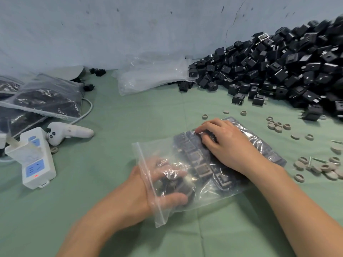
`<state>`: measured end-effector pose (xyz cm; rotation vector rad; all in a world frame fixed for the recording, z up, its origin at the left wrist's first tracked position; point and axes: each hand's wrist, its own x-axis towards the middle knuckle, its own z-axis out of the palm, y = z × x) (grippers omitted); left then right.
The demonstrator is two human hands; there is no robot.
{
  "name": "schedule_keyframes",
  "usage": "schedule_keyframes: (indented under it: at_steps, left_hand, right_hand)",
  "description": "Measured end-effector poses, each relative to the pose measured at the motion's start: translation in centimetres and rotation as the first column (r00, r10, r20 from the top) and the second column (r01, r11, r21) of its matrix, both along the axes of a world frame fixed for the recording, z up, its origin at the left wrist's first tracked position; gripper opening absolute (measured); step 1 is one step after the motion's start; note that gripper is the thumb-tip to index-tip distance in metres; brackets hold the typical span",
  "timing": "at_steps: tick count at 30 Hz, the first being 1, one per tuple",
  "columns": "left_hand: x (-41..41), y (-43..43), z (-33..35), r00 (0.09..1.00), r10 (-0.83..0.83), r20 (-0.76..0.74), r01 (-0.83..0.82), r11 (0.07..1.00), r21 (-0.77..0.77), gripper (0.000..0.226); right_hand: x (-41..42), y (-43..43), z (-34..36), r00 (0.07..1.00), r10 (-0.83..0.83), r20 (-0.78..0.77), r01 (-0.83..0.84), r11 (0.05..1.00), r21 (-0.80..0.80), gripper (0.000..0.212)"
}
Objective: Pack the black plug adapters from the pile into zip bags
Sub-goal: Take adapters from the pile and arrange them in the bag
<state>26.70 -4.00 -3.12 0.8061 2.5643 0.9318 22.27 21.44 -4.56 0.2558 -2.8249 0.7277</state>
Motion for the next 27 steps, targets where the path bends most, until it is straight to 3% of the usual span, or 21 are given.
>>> schedule_keyframes:
  at_steps: [5, 8, 16, 23, 27]
  left_hand:
    - [-0.1, 1.0, -0.1, 0.99, -0.058, -0.127, 0.064, 0.997, 0.042, 0.026]
    - [-0.4, 1.1, -0.4, 0.993, -0.089, -0.079, 0.094, 0.994, 0.061, 0.014]
    - [-0.5, 0.9, -0.9, 0.995, -0.068, 0.073, 0.059, 0.99, 0.125, 0.031]
    - [-0.6, 2.0, -1.9, 1.0, 0.001, 0.024, -0.004, 0.991, 0.133, 0.037]
    - [-1.0, 3.7, -2.4, 0.989, 0.078, -0.125, -0.057, 0.985, 0.163, 0.032]
  right_hand:
    - [0.1, 0.0, 0.0, 1.0, 0.001, 0.002, -0.001, 1.0, 0.006, 0.029]
    - [0.0, 0.0, -0.1, 1.0, -0.002, 0.004, 0.002, 1.0, 0.007, 0.03]
    - [-0.1, 0.0, -0.1, 1.0, -0.001, 0.003, 0.001, 1.0, 0.013, 0.03]
    - [0.0, -0.1, 0.0, 1.0, -0.004, 0.002, 0.004, 1.0, 0.01, 0.029]
    - [0.1, -0.1, 0.0, 1.0, -0.006, -0.003, 0.006, 1.0, 0.007, 0.029]
